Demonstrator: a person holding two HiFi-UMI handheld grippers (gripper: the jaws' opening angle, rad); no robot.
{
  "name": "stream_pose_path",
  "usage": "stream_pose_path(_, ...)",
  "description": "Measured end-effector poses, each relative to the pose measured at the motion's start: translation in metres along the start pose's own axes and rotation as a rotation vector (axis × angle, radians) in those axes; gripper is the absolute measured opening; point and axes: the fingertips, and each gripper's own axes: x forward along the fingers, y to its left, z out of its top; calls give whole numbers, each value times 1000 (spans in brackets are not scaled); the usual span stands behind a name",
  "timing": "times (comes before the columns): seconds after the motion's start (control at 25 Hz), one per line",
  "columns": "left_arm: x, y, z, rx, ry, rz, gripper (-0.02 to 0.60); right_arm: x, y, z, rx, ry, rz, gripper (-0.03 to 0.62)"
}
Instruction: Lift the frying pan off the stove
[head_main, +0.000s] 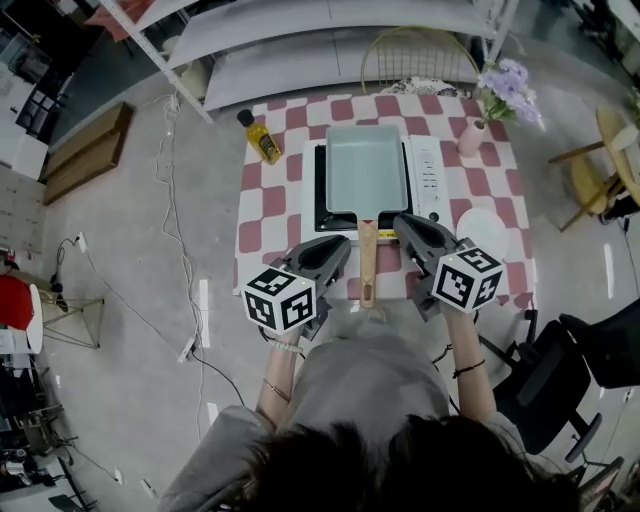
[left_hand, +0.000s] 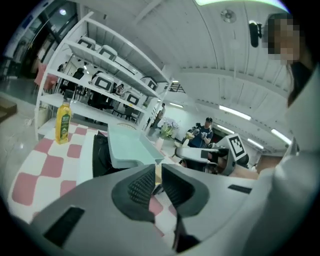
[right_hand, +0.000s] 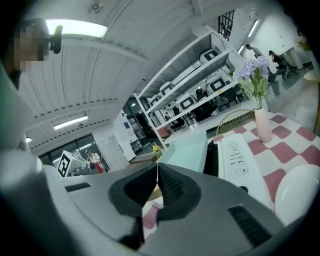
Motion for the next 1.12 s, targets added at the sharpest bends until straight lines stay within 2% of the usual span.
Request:
stream_pose_path(0.08, 2, 0, -3, -82, -14, -21, 34, 3, -4, -3, 37, 28, 20, 24)
stream_pose_path(0.16, 3, 1, -7, -124, -12, -23, 34, 5, -6, -5, 80, 50, 44, 25)
stream_pose_path(0.52, 1, 1, -18, -232, 18, -30, 86, 13, -6, -19, 256, 109, 112, 29)
stream_pose_path(0.8, 2, -2, -23, -278, 64, -62, 115, 18, -5, -26, 342, 140, 111, 86)
stream_pose_path(1.0, 4, -2, -23, -359, 64, -101, 147, 23, -3, -31, 415, 158, 113, 130)
stream_pose_path(1.12, 6, -3, -24, -378, 73, -120, 156, 24, -4, -35, 469, 164, 110, 151)
